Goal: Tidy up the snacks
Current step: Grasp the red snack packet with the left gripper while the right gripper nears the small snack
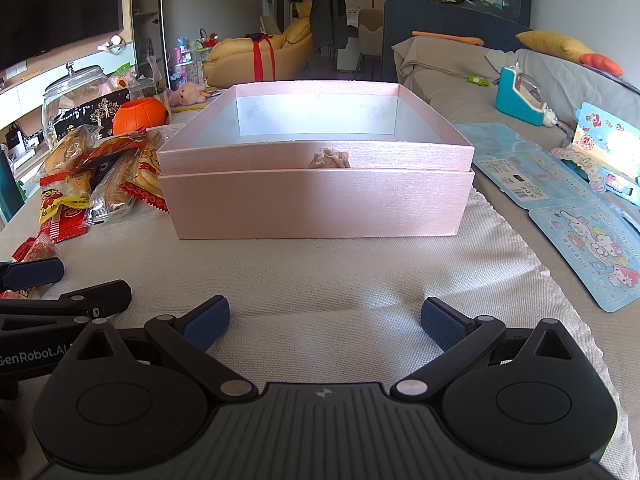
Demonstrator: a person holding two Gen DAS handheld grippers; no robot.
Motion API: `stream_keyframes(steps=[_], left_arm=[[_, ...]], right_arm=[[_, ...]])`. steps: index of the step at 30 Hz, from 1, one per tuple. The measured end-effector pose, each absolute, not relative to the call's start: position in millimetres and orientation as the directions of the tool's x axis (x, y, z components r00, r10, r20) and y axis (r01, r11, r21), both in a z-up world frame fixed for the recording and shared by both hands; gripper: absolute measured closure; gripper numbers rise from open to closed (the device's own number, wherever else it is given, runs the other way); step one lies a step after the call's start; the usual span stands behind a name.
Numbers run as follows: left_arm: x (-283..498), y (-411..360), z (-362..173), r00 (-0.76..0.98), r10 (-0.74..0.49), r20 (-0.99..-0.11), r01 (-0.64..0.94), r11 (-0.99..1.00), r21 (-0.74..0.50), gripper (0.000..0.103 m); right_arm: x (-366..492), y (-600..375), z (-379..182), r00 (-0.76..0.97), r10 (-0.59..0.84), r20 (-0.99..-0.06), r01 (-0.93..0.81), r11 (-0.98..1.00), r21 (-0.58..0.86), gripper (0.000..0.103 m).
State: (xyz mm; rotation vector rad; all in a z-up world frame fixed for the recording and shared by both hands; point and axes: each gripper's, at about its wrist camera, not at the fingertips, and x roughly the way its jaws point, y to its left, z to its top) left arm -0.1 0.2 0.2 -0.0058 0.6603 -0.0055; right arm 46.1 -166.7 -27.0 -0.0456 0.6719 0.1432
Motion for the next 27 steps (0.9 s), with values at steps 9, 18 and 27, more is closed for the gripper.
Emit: stream_keyframes(steps=[9,18,27], left_arm=[[-6.8,22.5,19.8,0.749,-0.160,-0.643,0.133,0.987,-0.090,0.026],[-19.9,96.0,43.7,0.781,-0.035,-0.623,0.008,0.999,-0.046,0.028],[-14.0,108.0,21.9,0.738,-0.098,-0.668,0.042,0.994,-0.099,0.028]], right_arm=[[47.4,-168.6,-22.0,0.736,0.144,-0.662,-0.190,0.982,0.003,0.001],[63.9,-162.0,-14.6,0.660,0.178,-0.730,-0.264,0.964,-0.004,0.000],[118.0,-116.9,9.9,0.578,0.391,-0.716,-0.368,0.908,0.199,0.009]])
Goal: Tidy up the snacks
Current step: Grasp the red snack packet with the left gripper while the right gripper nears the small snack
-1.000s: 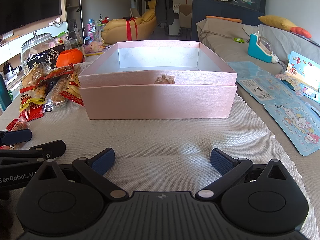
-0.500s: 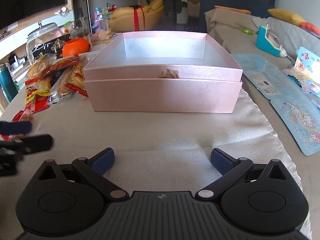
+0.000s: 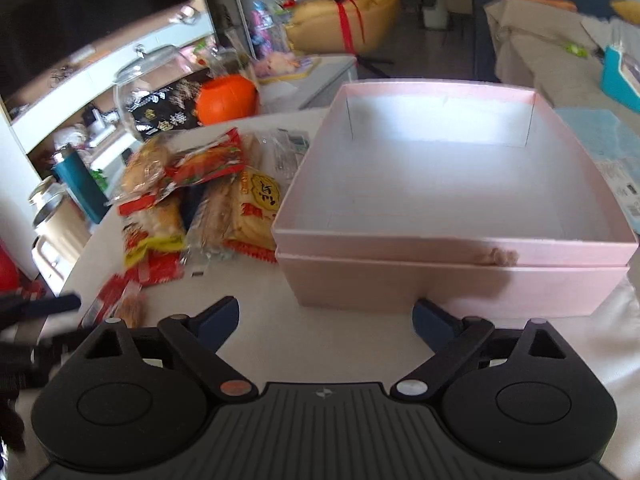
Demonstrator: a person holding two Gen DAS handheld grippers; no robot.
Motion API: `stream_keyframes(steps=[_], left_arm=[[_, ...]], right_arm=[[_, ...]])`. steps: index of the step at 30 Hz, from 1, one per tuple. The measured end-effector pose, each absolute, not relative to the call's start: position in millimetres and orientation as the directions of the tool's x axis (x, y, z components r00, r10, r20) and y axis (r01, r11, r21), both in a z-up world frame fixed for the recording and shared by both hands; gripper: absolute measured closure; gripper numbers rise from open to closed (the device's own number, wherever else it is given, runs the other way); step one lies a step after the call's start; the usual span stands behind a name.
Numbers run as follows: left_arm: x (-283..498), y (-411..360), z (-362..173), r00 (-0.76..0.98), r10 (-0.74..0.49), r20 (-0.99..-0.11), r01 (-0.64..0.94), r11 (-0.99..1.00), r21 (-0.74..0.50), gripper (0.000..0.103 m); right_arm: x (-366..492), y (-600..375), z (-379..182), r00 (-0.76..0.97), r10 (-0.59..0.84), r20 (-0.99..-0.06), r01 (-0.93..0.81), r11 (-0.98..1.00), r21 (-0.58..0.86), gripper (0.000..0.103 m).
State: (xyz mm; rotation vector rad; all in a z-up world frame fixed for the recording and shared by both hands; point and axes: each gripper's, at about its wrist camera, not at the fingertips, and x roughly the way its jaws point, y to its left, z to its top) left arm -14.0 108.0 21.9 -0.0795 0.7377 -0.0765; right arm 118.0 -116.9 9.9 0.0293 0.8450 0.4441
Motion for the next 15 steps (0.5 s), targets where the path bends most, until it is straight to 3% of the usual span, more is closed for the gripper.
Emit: stream_keyframes(steps=[10,15], left_arm=[[-22.6,132.8,20.2,0.745,-0.126,-0.655,0.050,0.990,-0.134,0.030],[-24.4,134.8,14.7,0.747,-0.028,-0.664,0.024,1.000,-0.015,0.036]], right_arm=[[158.0,-31.4,3.2,0.516,0.433,-0.739,-0.455,0.869,0.192,0.010],[135.7,-18.9,5.0,0.497,0.410,-0.765,-0.486,0.861,0.146,0.010]])
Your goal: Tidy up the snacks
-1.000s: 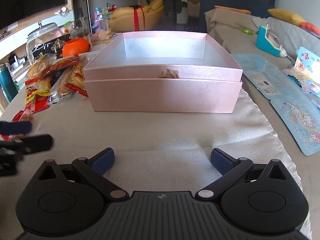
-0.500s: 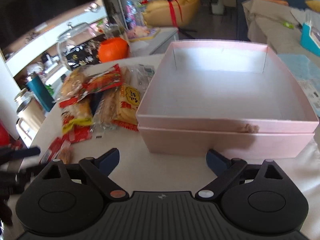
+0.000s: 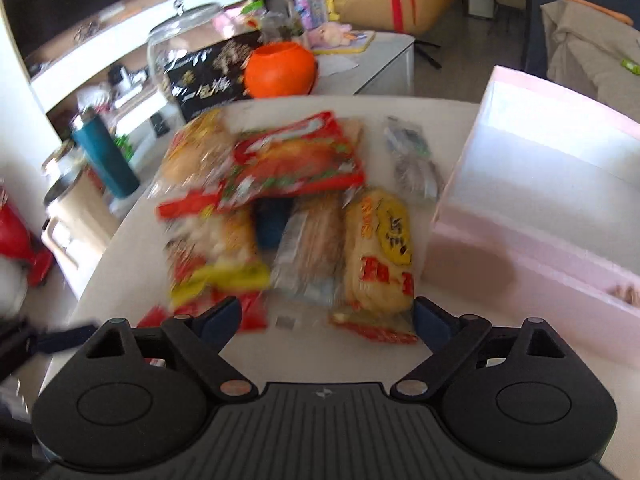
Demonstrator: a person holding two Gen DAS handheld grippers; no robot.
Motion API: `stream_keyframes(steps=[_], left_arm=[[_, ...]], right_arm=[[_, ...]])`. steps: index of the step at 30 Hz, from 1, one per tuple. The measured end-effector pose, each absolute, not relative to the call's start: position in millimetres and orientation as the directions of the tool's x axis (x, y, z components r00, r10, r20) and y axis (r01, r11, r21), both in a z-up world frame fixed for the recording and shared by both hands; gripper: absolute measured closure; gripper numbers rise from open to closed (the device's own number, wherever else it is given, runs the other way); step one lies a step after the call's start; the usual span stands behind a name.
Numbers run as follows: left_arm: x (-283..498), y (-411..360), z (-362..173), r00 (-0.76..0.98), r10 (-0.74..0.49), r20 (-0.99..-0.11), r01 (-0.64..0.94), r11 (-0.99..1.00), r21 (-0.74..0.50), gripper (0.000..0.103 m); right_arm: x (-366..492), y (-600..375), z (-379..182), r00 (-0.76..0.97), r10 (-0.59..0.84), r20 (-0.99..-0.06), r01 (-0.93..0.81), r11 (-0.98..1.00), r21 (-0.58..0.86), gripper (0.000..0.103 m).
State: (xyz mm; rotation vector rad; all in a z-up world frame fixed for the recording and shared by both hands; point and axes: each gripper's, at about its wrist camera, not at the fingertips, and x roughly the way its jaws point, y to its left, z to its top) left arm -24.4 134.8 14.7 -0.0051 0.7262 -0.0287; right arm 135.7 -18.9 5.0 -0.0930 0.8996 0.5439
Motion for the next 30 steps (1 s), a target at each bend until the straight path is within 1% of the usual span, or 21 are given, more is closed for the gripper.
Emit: stream_keyframes(steps=[2,4,7,9,11,12,14,16,17,18,19,20,21,26,28,29,30], left_arm=[[-24.3,139.7,14.7,0.751,-0.027,-0.660,0.008,0.999,-0.032,0.037],[-25.2,141.9,16.2,0.750,-0.030,-0.661,-0.004,0.999,-0.050,0.040],[-28.5,140.5,18.4,0.742,-0.047,-0.669,0.008,0.998,-0.061,0.040],[-31.5,139.9,19.6,0.741,-0.051,-0.669,0.012,0.998,-0.063,0.040],[-33.2,140.9,20.1,0.742,-0.044,-0.669,0.006,0.998,-0.058,0.040],[-34.5,140.9,20.5,0.742,-0.038,-0.669,0.000,0.998,-0.057,0.040],[-35.7,144.2,20.9,0.744,-0.029,-0.667,-0.014,0.998,-0.058,0.040],[-37.0,149.8,22.6,0.751,-0.017,-0.660,-0.040,0.997,-0.071,0.040],[-37.4,152.5,23.4,0.753,-0.012,-0.658,-0.052,0.996,-0.078,0.040],[-37.4,155.1,24.2,0.754,-0.009,-0.657,-0.064,0.994,-0.088,0.041],[-37.1,156.8,25.2,0.752,-0.011,-0.659,-0.071,0.993,-0.097,0.041],[-37.5,157.2,26.0,0.751,-0.015,-0.660,-0.070,0.992,-0.103,0.041],[-37.8,156.7,26.9,0.751,-0.021,-0.660,-0.065,0.992,-0.105,0.041],[-36.9,152.4,31.5,0.748,-0.053,-0.661,-0.046,0.990,-0.132,0.041],[-36.6,153.6,34.4,0.754,-0.043,-0.655,-0.062,0.989,-0.136,0.042],[-37.1,154.1,36.0,0.758,-0.032,-0.652,-0.072,0.989,-0.132,0.042],[-37.4,154.7,37.2,0.759,-0.019,-0.651,-0.084,0.988,-0.126,0.042]], right_arm=[[119.5,-17.6,6.3,0.488,0.418,-0.766,-0.512,0.848,0.135,0.011],[105.8,-15.8,6.6,0.470,0.434,-0.769,-0.541,0.830,0.138,0.011],[89.9,-14.6,4.9,0.435,0.458,-0.776,-0.578,0.802,0.150,0.011],[78.4,-15.1,3.8,0.478,0.423,-0.770,-0.591,0.803,0.075,0.011],[69.0,-16.7,1.6,0.555,0.343,-0.758,-0.563,0.826,-0.039,0.011],[68.1,-19.8,0.4,0.576,0.313,-0.755,-0.547,0.834,-0.071,0.011],[65.2,-30.4,3.7,0.572,0.320,-0.755,-0.530,0.847,-0.043,0.014],[60.4,-40.5,10.6,0.548,0.370,-0.750,-0.537,0.843,0.023,0.015],[55.8,-44.1,14.6,0.547,0.394,-0.739,-0.538,0.841,0.051,0.018],[51.0,-45.8,17.7,0.547,0.414,-0.728,-0.536,0.841,0.075,0.031],[46.4,-45.8,20.0,0.538,0.433,-0.723,-0.539,0.836,0.099,0.041],[44.2,-40.8,20.5,0.516,0.454,-0.727,-0.551,0.825,0.124,0.057],[41.3,-37.2,20.2,0.490,0.478,-0.729,-0.566,0.811,0.152,0.060],[25.4,-15.4,12.5,0.447,0.525,-0.724,-0.598,0.777,0.195,0.059],[22.6,-12.4,9.3,0.427,0.536,-0.729,-0.604,0.769,0.211,0.051],[21.8,-11.6,7.7,0.419,0.541,-0.729,-0.602,0.766,0.223,0.045],[20.5,-11.1,7.4,0.422,0.552,-0.719,-0.604,0.763,0.231,0.036]])
